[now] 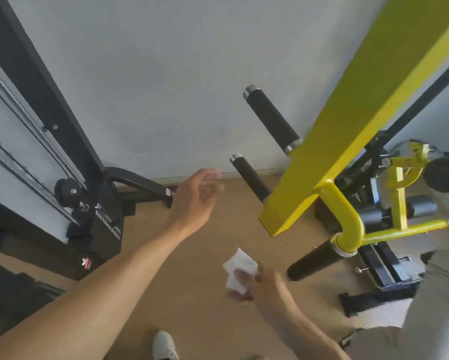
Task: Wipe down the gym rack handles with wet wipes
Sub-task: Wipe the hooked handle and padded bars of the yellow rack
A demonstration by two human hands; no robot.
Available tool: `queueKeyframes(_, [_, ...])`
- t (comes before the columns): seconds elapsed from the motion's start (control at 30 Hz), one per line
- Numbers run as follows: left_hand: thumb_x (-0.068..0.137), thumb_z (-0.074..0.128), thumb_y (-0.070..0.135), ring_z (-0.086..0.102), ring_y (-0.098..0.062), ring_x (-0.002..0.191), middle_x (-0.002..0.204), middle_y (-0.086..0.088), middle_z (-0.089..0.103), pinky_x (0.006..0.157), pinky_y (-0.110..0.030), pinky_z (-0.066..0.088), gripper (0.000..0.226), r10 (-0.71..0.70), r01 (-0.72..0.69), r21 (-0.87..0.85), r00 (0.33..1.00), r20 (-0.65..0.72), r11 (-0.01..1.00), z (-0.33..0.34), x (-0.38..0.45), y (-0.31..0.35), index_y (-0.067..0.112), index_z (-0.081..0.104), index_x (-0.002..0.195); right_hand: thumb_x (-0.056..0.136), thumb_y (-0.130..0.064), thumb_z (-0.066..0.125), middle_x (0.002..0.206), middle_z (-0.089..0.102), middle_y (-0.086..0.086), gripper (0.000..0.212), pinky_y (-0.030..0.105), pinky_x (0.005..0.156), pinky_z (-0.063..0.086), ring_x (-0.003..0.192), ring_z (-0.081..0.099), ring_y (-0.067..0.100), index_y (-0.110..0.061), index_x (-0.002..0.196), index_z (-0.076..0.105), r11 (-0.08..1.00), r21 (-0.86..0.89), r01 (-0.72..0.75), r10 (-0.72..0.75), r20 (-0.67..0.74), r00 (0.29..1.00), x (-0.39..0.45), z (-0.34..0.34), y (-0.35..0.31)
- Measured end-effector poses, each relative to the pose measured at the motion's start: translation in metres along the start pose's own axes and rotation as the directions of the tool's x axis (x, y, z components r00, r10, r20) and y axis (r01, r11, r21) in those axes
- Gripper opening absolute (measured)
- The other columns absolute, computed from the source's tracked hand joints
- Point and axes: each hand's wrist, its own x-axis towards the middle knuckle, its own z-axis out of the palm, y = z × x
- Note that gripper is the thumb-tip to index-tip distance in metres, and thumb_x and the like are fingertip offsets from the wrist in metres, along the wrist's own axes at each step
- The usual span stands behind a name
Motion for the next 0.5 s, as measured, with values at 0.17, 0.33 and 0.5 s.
queueKeyframes(0.17, [0.1,0.059,0.027,0.061,0.002,0.11,0.116,0.02,0.061,0.096,-0.017,0.045,0.032,0.036,-0.042,0.031,0.983,0.18,0.999,-0.016,0.039,0.019,0.027,0.061,0.132,0.089,-0.034,0.069,0.071,0.066,-0.006,0.015,0.012,0.045,0.037,0.057,0.055,0.001,-0.026,0.082,0.058,0.886,-0.28,0.37,-0.459,-0.41,0.788,-0.002,0.031,-0.087])
queueKeyframes(0.33, [0.101,0.053,0.023,0.056,0.023,0.09,0.109,0.023,0.063,0.078,0.003,0.038,0.026,0.076,-0.079,0.0,0.968,0.239,0.997,-0.004,0.066,0.032,0.025,0.068,0.123,0.085,-0.014,0.076,0.075,0.063,-0.016,0.024,0.004,0.06,0.039,0.073,0.058,-0.001,-0.031,0.079,0.06,0.792,-0.272,0.546,-0.584,-0.599,0.548,0.024,0.031,-0.125])
queueKeyframes(0.5, [0.099,0.058,0.038,0.069,-0.008,0.085,0.097,0.0,0.076,0.082,-0.029,0.054,0.03,-0.103,0.211,-0.341,0.946,0.309,0.916,0.004,0.087,0.038,0.015,0.076,0.107,0.087,-0.014,0.075,0.084,0.069,-0.009,0.024,0.011,0.058,0.049,0.068,0.064,-0.002,-0.019,0.102,0.058,0.843,-0.052,0.535,-0.465,-0.568,0.679,0.053,0.013,-0.144])
